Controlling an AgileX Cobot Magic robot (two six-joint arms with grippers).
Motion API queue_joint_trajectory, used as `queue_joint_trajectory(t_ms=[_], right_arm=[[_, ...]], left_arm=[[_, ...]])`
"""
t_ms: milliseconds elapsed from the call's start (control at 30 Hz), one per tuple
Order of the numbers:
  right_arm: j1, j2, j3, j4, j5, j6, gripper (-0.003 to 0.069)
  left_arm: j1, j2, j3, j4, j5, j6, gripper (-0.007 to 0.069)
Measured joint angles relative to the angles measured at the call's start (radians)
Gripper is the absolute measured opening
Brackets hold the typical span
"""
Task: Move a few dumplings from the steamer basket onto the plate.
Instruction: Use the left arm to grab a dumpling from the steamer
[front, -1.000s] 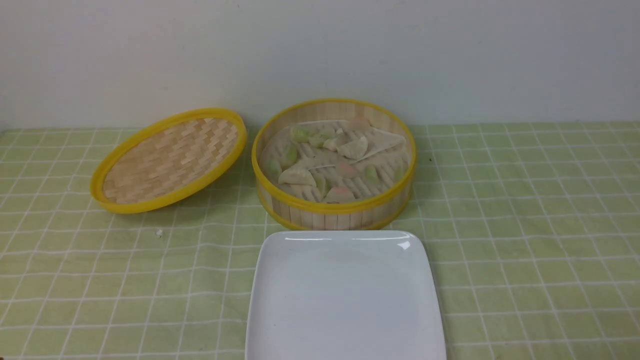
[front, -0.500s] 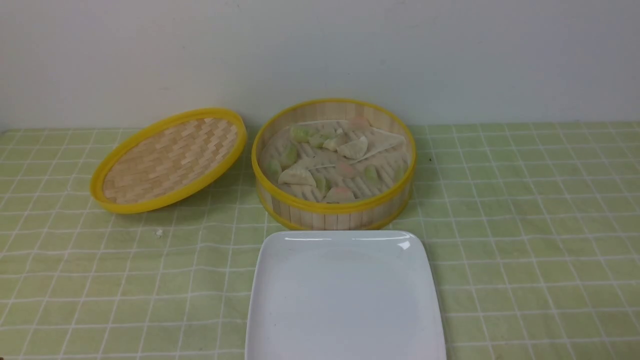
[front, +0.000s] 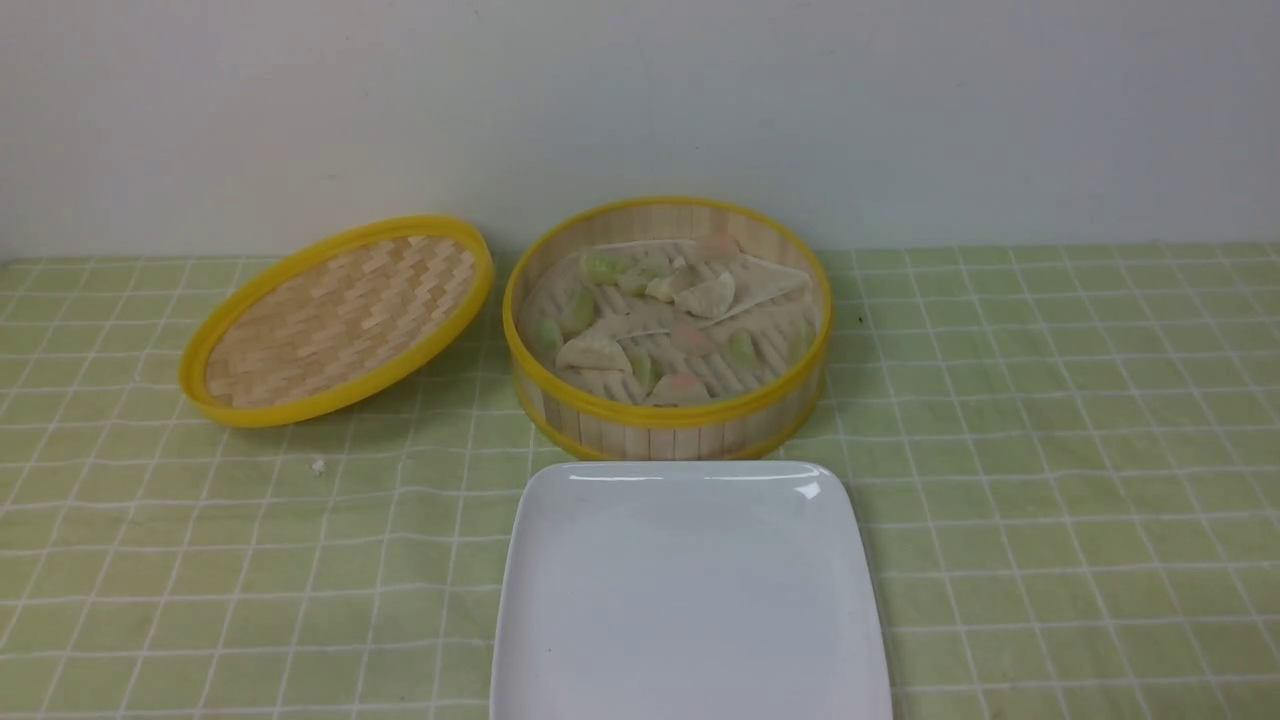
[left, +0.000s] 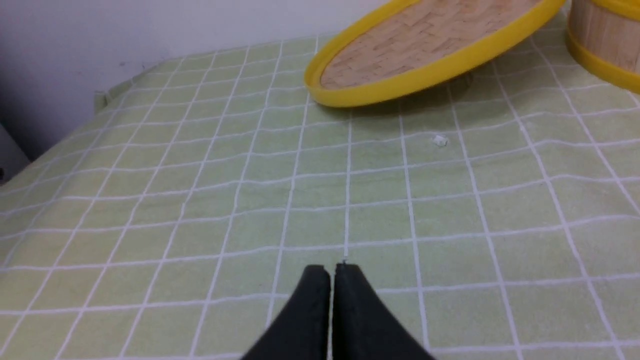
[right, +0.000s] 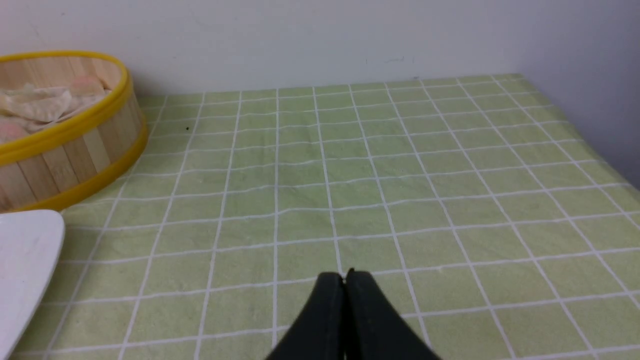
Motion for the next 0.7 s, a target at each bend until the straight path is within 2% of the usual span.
queue_joint_trajectory(t_ms=[200,333,567,700], right_arm=[[0.000,0.000,0.000,0.000,0.000,0.000,-0.0015],[0.000,0.000,0.000,0.000,0.000,0.000,-0.0015],[0.000,0.000,0.000,-0.002,-0.001,-0.005,-0.0015],[0.000,0.000,0.003,-0.074,-0.025,-0.037,-0.0015]], left_arm=[[0.000,0.000,0.000,-0.199,-0.229,-0.153,-0.0006],[0.000,0.000,0.000,-0.317,-0.326,-0.214,-0.0006],[0.000,0.000,0.000,-0.371,-0.345,-0.220,-0.0006],[0.000,0.000,0.001,-0.375,-0.422,-0.223,-0.0006]])
